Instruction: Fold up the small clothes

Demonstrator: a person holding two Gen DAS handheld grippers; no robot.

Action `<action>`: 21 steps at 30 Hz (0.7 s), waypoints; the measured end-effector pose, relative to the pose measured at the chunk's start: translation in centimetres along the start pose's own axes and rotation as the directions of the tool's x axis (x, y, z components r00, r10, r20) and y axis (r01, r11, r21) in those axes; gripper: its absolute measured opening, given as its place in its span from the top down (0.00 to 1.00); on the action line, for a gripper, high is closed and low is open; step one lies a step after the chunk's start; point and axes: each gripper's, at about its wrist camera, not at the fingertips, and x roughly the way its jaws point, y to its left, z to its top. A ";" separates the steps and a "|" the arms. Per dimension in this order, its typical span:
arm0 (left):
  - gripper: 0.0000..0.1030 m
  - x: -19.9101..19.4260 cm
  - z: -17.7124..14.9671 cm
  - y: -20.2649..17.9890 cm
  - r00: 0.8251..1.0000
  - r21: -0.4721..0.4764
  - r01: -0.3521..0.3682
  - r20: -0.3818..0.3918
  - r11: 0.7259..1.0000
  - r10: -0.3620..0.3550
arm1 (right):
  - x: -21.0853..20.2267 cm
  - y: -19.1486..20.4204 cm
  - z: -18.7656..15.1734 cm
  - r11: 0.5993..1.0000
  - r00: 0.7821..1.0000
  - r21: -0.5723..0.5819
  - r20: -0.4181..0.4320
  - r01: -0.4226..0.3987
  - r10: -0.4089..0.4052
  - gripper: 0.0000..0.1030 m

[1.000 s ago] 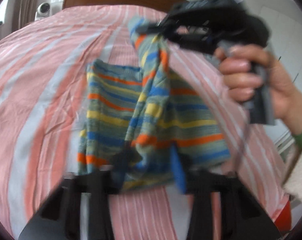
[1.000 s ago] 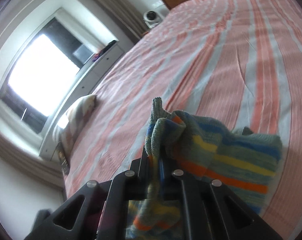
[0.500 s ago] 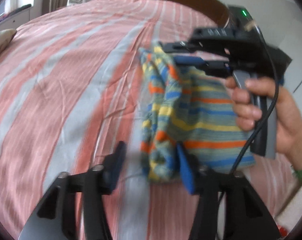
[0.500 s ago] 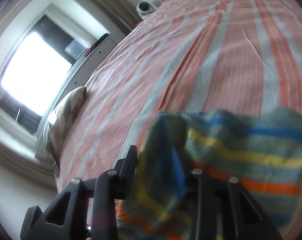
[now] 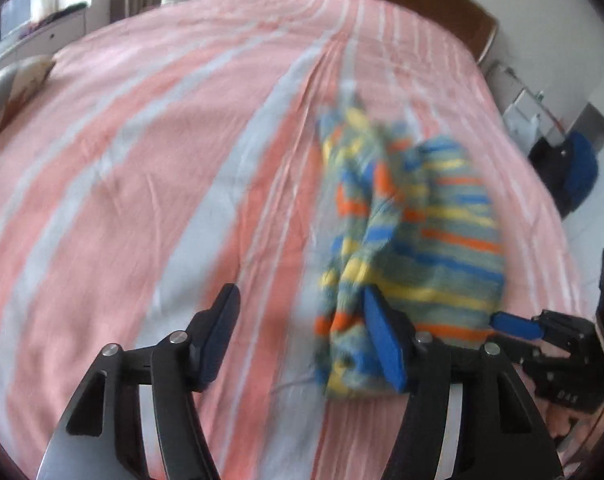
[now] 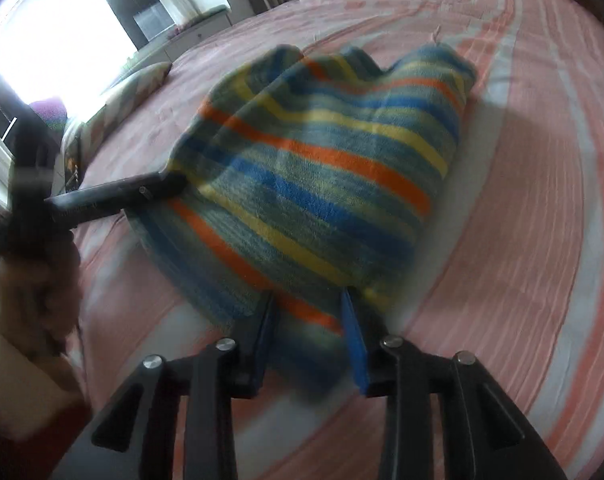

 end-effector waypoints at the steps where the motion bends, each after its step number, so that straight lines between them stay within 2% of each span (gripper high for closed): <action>1: 0.21 -0.3 1.0 -0.2 0.999 0.016 0.025 0.022 1.000 -0.026 | -1.2 -0.2 0.7 1.000 0.999 0.020 0.037 -0.006 0.006 0.68; 3: 0.09 0.0 3.6 -1.4 0.995 0.057 0.086 0.044 0.995 -0.089 | -3.1 -0.2 2.2 1.000 0.993 0.012 0.117 0.001 -0.002 0.68; 5: 0.08 2.2 6.1 -3.0 0.993 0.093 0.118 0.010 0.989 -0.119 | -4.1 -0.4 4.8 0.999 0.985 -0.007 0.169 0.034 -0.032 0.68; 6: 0.08 4.2 7.3 -3.9 0.995 0.113 0.099 -0.022 0.989 -0.097 | -4.1 -0.5 5.9 0.999 0.983 -0.003 0.181 0.033 -0.032 0.68; 7: 0.17 5.0 7.3 -4.2 0.997 0.120 0.064 -0.038 0.991 -0.059 | -3.8 -0.8 6.8 1.000 0.982 0.005 0.185 0.022 -0.023 0.68; 8: 0.26 7.6 8.1 -4.2 0.998 0.113 -0.015 -0.064 0.993 0.023 | -2.8 -1.2 7.8 1.000 0.984 0.019 0.177 0.010 -0.014 0.68; 9: 0.43 8.8 8.0 -3.7 0.993 0.093 -0.066 -0.094 0.994 0.074 | -1.7 -1.6 8.3 0.999 0.986 0.027 0.167 0.020 -0.024 0.68; 10: 0.46 9.4 7.6 -3.0 0.989 0.059 -0.087 -0.116 0.994 0.093 | -0.3 -2.2 8.6 0.999 0.988 0.034 0.150 0.039 -0.044 0.68; 11: 0.46 10.0 7.5 -1.6 0.991 -0.017 -0.073 -0.116 0.997 0.070 | 2.2 -3.0 8.3 0.995 0.992 0.067 0.094 0.076 -0.082 0.68; 12: 0.46 9.8 7.3 -1.0 0.993 -0.048 -0.055 -0.105 0.997 0.050 | 3.8 -4.1 7.8 0.991 0.995 0.103 0.049 0.080 -0.085 0.68; 14: 0.43 8.7 7.0 -0.3 0.995 -0.067 -0.060 -0.084 0.996 0.054 | 3.8 -4.8 6.8 0.989 0.992 0.142 0.113 0.048 -0.064 0.69; 17: 0.36 4.8 5.8 0.1 0.999 -0.059 -0.007 -0.033 0.998 0.005 | 0.8 -3.7 6.3 0.986 0.983 0.138 0.142 0.097 -0.117 0.68; 20: 0.18 1.7 3.7 -0.8 0.996 -0.011 0.083 -0.013 0.997 -0.083 | -3.4 -1.7 4.6 0.993 0.975 0.104 0.209 0.054 -0.075 0.67; 21: 0.15 1.2 2.5 -1.5 0.996 0.028 0.083 -0.017 0.996 -0.082 | -4.1 -0.9 3.9 0.995 0.976 0.090 0.211 0.036 -0.054 0.65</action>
